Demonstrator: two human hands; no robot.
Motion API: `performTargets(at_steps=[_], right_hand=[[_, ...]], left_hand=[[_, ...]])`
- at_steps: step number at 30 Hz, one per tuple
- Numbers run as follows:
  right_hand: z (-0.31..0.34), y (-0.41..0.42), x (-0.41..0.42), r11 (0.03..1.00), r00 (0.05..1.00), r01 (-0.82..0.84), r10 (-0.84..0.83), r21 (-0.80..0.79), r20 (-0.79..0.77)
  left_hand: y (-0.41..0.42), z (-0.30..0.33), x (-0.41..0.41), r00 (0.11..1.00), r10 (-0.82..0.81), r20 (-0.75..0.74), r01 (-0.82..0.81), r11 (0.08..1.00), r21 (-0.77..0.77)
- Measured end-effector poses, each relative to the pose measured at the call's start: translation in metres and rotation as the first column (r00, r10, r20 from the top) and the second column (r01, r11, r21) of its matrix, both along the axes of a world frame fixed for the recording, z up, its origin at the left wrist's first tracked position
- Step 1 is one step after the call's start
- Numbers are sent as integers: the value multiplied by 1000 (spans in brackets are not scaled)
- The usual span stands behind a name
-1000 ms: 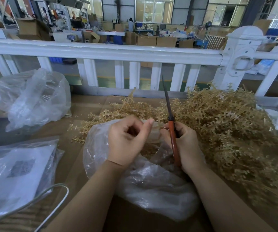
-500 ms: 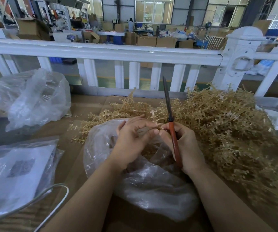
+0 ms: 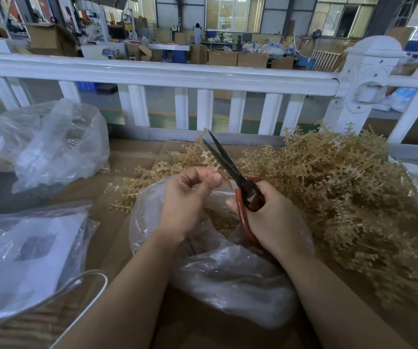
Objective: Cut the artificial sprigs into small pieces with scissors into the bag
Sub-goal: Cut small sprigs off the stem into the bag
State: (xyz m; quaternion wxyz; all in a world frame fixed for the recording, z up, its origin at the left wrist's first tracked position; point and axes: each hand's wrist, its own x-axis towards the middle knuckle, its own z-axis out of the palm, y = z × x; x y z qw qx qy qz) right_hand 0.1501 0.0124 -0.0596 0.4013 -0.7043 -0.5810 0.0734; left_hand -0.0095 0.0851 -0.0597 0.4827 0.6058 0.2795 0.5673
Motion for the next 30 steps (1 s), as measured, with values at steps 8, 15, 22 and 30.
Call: performTargets(at_steps=[8, 15, 22, 30], right_hand=[[-8, 3, 3, 999, 999, -7, 6, 36, 39], [-8, 5, 5, 999, 996, -26, 24, 24, 89], [-10, 6, 7, 999, 977, -48, 47, -2, 207], [-9, 6, 7, 998, 976, -58, 58, -9, 210]], left_hand=[[5, -4, -4, 995, -37, 96, 43, 997, -64], [3, -1, -3, 992, -35, 122, 43, 997, -63], [2, 0, -3, 994, -73, 78, 76, 996, -36], [-1, 2, -2, 983, -145, 110, 152, 987, -53]])
